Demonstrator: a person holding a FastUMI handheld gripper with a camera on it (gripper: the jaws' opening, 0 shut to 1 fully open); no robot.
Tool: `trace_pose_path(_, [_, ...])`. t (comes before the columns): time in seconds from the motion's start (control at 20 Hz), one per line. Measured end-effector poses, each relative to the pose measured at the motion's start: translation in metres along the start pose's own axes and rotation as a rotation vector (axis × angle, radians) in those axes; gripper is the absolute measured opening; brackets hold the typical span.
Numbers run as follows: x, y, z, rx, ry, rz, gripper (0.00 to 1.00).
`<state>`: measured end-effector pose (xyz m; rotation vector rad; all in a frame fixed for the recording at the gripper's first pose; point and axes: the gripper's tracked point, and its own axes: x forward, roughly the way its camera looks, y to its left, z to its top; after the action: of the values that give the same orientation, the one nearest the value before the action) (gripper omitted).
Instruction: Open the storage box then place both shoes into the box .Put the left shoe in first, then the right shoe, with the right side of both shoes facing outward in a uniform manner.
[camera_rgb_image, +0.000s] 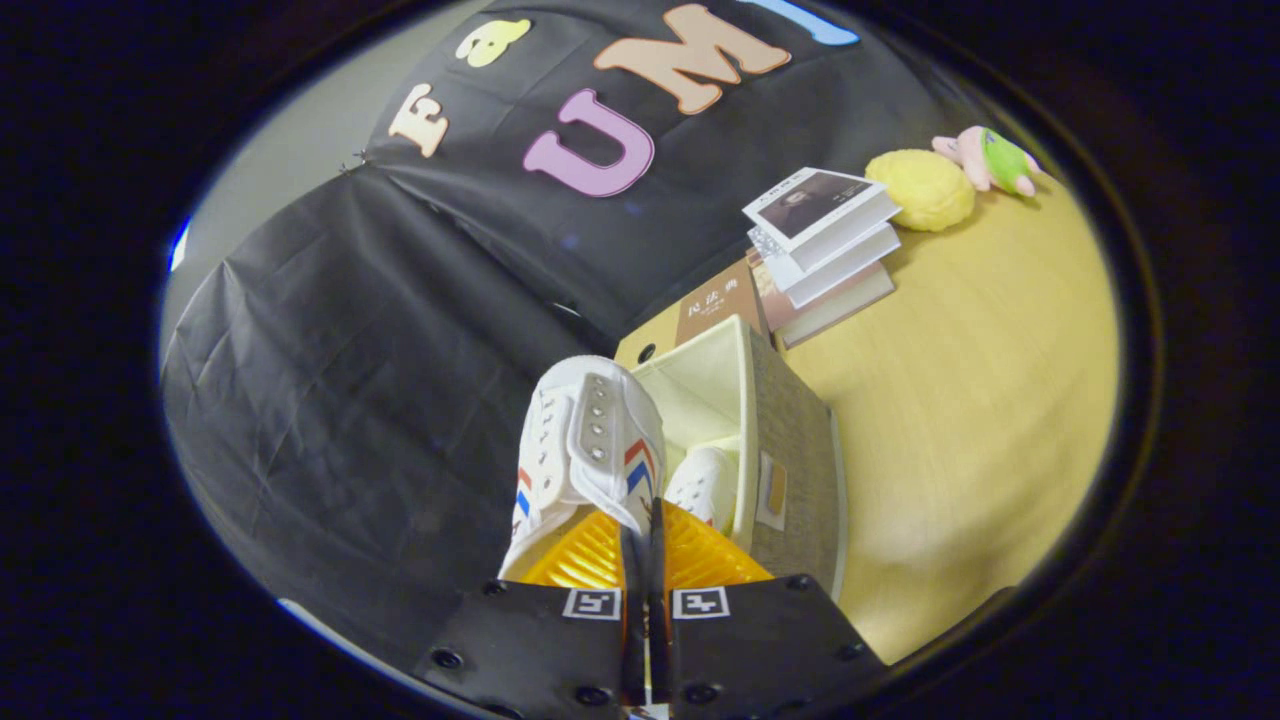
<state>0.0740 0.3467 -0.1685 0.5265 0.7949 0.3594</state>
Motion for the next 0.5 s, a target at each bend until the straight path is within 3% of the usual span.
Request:
trace_pose_path(0.2, [0.012, -0.002, -0.001, -0.034, 0.002, -0.061, 0.05])
trace_pose_path(0.5, [0.012, 0.002, -0.010, -0.185, 0.008, -0.147, 0.30])
